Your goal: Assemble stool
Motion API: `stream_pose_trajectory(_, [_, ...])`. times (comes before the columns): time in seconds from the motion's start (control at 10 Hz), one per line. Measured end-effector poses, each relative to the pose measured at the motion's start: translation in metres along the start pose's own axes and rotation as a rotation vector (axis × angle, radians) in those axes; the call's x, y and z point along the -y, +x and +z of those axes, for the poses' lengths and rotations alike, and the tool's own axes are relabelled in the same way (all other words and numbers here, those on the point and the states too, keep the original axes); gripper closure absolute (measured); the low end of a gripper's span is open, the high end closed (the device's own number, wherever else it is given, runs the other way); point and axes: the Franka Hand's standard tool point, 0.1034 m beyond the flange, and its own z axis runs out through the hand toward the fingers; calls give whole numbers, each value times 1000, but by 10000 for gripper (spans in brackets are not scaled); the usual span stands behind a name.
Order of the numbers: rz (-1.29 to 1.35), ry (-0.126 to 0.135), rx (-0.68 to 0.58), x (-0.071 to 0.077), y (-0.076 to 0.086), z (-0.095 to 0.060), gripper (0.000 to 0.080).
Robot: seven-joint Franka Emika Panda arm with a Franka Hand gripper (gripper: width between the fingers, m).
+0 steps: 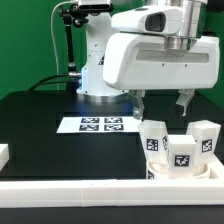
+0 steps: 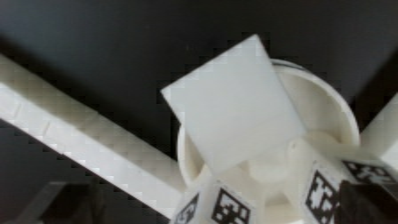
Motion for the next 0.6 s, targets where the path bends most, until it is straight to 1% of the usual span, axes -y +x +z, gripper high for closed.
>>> stream_pose_trajectory(0.1, [-54, -5, 4, 0, -1, 0, 151])
stream_pose_trajectory(0.2, [-112, -15, 11, -4, -2, 1, 151])
stream_pose_trajectory(0.3, [-109, -16, 12, -5, -3, 1, 151])
stream_pose_trajectory(0.4, [-104, -19, 8, -3, -3, 2, 151])
stream_pose_trajectory(0.6, [-111, -17, 6, 5, -6, 10, 151])
